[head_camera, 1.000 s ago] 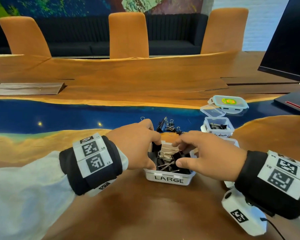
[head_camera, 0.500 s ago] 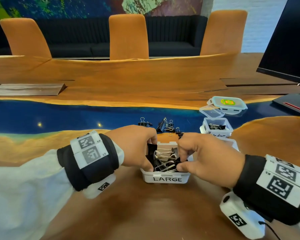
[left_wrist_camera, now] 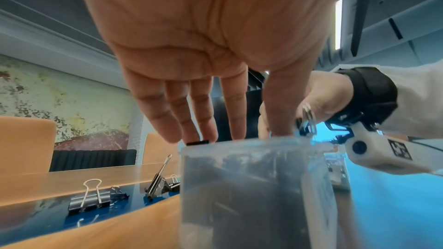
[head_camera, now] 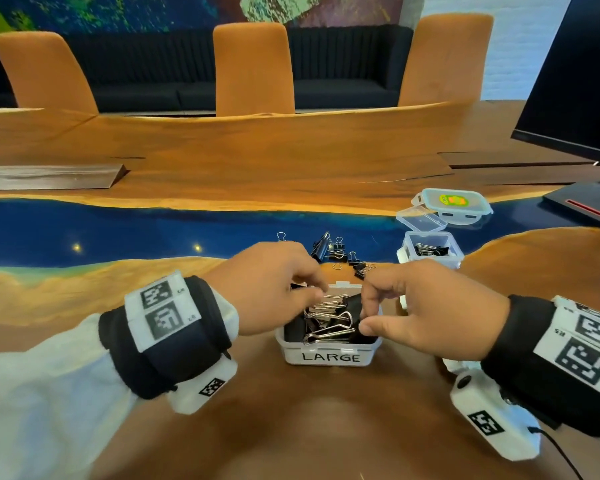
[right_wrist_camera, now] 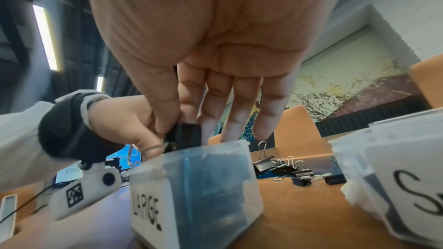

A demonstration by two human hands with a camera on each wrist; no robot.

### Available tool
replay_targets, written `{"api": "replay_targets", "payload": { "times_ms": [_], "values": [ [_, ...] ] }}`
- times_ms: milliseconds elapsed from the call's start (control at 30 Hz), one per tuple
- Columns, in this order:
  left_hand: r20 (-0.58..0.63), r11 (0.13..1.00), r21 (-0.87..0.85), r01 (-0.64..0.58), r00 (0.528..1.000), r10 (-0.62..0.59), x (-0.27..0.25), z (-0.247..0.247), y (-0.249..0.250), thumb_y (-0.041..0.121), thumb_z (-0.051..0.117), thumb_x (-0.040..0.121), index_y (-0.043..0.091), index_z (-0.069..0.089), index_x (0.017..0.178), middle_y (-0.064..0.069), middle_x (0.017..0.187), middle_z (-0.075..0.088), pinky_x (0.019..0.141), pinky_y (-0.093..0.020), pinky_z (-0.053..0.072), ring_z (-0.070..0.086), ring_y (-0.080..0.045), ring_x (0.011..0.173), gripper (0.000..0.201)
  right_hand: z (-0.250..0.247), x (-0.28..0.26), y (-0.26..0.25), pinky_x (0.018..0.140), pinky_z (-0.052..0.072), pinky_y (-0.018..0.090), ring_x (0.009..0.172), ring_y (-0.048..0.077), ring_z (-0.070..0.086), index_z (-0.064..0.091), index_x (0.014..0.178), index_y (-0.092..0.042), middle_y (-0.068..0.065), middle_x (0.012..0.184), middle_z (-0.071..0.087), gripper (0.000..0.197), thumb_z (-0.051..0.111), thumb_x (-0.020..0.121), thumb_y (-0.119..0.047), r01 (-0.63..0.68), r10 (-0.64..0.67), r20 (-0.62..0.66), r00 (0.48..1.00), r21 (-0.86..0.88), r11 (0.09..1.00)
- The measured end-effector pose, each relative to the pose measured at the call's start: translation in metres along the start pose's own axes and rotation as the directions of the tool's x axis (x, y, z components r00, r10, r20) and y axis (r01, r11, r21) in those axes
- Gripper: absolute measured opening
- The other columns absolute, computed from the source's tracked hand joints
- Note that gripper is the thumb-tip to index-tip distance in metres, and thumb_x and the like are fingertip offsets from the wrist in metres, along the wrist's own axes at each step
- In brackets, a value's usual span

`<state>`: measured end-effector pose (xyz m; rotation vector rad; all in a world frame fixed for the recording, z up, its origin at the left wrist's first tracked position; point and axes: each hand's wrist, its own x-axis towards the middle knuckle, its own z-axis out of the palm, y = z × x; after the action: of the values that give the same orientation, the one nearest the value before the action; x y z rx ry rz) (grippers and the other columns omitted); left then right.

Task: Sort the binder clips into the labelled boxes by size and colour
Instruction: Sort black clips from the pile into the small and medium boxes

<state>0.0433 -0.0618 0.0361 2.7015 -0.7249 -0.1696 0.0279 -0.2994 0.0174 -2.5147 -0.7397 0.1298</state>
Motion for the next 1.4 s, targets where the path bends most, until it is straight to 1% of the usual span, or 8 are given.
{"api": "replay_targets", "payload": {
  "times_ms": [200,533,700,800,900,1100,1233,1400],
  "values": [
    [0.139,1.0,-0.008,-0.007,0.99,0.008,-0.006,0.003,0.001,0.039,0.07,0.091,0.039,0.077,0.097,0.023,0.087,0.07,0.068,-0.011,0.043,0.062,0.005,0.082,0.009,0.005,0.005,-0.004,0.08,0.052,0.024,0.086,0.0,0.062,0.061,0.08,-0.032,-0.017,0.081,0.066,0.018,0.077,0.081,-0.041,0.037,-0.037,-0.022,0.999,0.011,0.999],
    [0.226,1.0,-0.015,-0.02,0.974,0.023,-0.008,0.012,-0.002,0.032,0.068,0.094,0.035,0.076,0.098,0.021,0.088,0.071,0.07,-0.011,0.048,0.064,0.004,0.081,0.01,0.012,0.002,-0.013,0.067,0.047,0.015,0.079,0.003,0.061,0.059,0.078,-0.031,-0.017,0.076,0.062,0.021,0.078,0.082,-0.04,0.068,-0.068,0.028,0.997,-0.008,0.998],
    [0.031,0.999,-0.047,-0.005,0.999,0.006,-0.005,0.002,-0.006,0.034,0.069,0.092,0.035,0.074,0.091,0.016,0.087,0.066,0.072,-0.019,0.045,0.059,-0.001,0.081,0.005,-0.001,0.0,-0.013,0.062,0.043,0.014,0.072,0.004,0.056,0.062,0.08,-0.028,-0.011,0.074,0.062,0.018,0.076,0.083,-0.04,0.012,-0.008,-0.106,0.994,0.034,0.999],
    [-0.064,0.997,0.074,-0.008,0.998,0.013,-0.003,-0.008,-0.014,0.044,0.06,0.096,0.039,0.069,0.113,0.016,0.11,0.058,0.088,-0.024,0.041,0.054,-0.003,0.105,0.02,-0.008,0.002,-0.009,0.07,0.042,0.016,0.082,0.001,0.058,0.066,0.094,-0.034,-0.016,0.086,0.065,0.003,0.063,0.094,-0.033,-0.03,0.025,-0.115,0.993,-0.043,0.999],
    [0.142,0.978,0.209,-0.004,0.989,-0.026,-0.007,-0.012,-0.013,0.06,0.043,0.097,0.031,0.03,0.155,0.011,0.157,0.033,0.119,-0.032,0.027,0.028,-0.01,0.145,0.066,-0.007,0.004,-0.009,0.092,0.046,0.024,0.106,-0.001,0.058,0.06,0.127,-0.036,-0.019,0.118,0.063,0.028,0.05,0.1,-0.037,-0.053,0.054,0.003,0.999,-0.136,0.989],
    [0.367,0.879,0.448,-0.166,0.93,-0.011,-0.031,0.029,0.003,0.081,0.014,0.086,0.016,-0.026,0.155,-0.003,0.162,-0.032,0.127,-0.039,-0.003,-0.029,-0.016,0.15,0.103,0.021,-0.009,-0.029,0.125,0.012,0.032,0.153,0.007,0.0,0.001,0.159,-0.025,-0.008,0.167,0.002,0.07,0.034,0.103,-0.05,0.039,0.071,0.299,0.952,-0.346,0.937],
    [0.346,0.852,0.5,-0.157,0.938,-0.03,-0.029,0.043,0.004,0.074,0.015,0.095,0.012,-0.029,0.152,-0.009,0.158,-0.039,0.124,-0.041,-0.013,-0.036,-0.022,0.147,0.095,0.031,-0.012,-0.032,0.125,-0.003,0.034,0.152,0.013,-0.017,-0.021,0.156,-0.019,-0.001,0.163,-0.026,0.081,0.03,0.103,-0.055,0.028,0.127,0.298,0.946,-0.467,0.884],
    [0.302,0.798,0.584,-0.152,0.953,-0.039,-0.026,0.05,0.009,0.053,0.029,0.105,0.007,-0.025,0.154,-0.014,0.159,-0.037,0.12,-0.043,-0.023,-0.034,-0.026,0.147,0.086,0.041,-0.007,-0.028,0.121,-0.009,0.035,0.15,0.017,-0.022,-0.023,0.154,-0.018,0.003,0.162,-0.029,0.087,0.037,0.102,-0.052,0.007,0.151,0.278,0.949,-0.495,0.869]
  ]
}}
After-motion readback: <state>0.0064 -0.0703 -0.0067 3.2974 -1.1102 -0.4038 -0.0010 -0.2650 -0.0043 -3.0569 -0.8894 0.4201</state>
